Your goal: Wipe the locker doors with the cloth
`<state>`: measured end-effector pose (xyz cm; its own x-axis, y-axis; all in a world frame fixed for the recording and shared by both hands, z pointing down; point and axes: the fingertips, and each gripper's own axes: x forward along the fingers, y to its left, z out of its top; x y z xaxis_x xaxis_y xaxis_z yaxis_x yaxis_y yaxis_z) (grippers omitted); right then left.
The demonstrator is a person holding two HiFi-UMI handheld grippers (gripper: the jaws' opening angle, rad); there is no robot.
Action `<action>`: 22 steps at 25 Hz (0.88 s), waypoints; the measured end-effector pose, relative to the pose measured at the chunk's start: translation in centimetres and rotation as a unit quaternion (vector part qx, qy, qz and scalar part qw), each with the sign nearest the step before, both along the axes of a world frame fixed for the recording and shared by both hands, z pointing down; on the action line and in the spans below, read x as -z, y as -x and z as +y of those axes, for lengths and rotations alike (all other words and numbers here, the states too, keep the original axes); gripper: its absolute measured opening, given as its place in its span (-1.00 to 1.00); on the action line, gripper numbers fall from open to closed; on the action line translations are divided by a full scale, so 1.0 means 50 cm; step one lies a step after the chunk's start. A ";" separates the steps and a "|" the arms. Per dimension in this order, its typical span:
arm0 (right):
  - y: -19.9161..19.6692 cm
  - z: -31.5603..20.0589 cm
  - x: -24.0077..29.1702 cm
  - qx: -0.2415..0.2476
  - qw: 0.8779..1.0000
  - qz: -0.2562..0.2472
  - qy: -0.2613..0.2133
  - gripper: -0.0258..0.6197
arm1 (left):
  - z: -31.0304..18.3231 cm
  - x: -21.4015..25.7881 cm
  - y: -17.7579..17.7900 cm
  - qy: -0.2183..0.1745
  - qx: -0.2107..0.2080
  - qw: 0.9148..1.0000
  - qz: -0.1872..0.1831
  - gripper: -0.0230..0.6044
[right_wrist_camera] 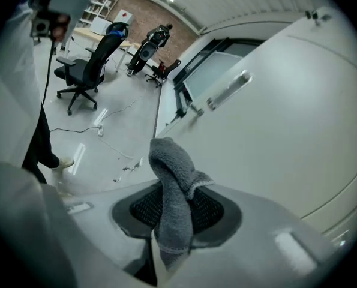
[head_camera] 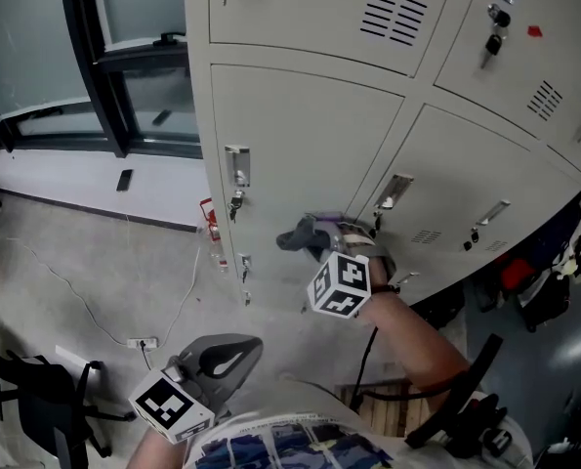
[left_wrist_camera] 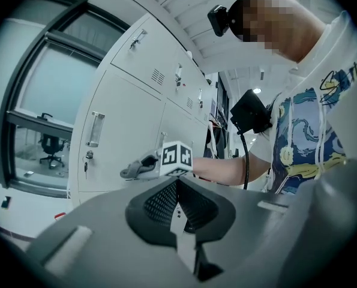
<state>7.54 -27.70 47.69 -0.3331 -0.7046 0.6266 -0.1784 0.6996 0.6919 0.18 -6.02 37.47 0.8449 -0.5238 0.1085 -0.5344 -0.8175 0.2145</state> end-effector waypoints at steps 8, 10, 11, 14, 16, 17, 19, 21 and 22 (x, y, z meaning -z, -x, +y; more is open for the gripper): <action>0.037 0.034 0.389 0.023 0.981 -0.063 -0.181 -0.57 | 0.006 0.006 -0.004 -0.006 -0.024 1.000 0.009 -0.92; 0.037 0.033 0.466 0.018 0.974 -0.071 -0.214 -0.57 | 0.011 0.005 -0.004 -0.007 -0.028 1.000 0.007 -0.92; 0.038 0.031 0.501 0.014 0.970 -0.075 -0.229 -0.57 | 0.013 0.004 -0.003 -0.007 -0.029 1.000 0.006 -0.93; 0.042 0.013 0.575 0.011 0.959 -0.076 -0.272 -0.57 | 0.018 0.002 0.004 -0.007 -0.030 1.000 0.004 -0.92; 0.048 -0.006 0.599 0.012 0.955 -0.073 -0.288 -0.57 | 0.020 0.002 0.010 -0.008 -0.028 1.000 0.004 -0.92; 0.049 -0.017 0.602 0.010 0.955 -0.072 -0.289 -0.57 | 0.021 0.001 0.012 -0.008 -0.027 1.000 0.003 -0.92; 0.046 -0.039 0.593 0.003 0.957 -0.069 -0.280 -0.57 | 0.023 -0.002 0.015 -0.007 -0.025 1.000 0.001 -0.92; 0.040 -0.052 0.574 -0.002 0.961 -0.073 -0.269 -0.57 | 0.025 -0.003 0.022 -0.006 -0.021 1.000 0.000 -0.92; 0.038 -0.055 0.562 -0.004 0.962 -0.073 -0.265 -0.57 | 0.025 -0.002 0.027 -0.006 -0.019 1.000 0.000 -0.92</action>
<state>5.63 -30.44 19.59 -0.3841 -0.9146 0.1267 -0.3040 0.2548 0.9180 -1.15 -4.80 37.59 0.8641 -0.4927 0.1027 -0.5031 -0.8399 0.2036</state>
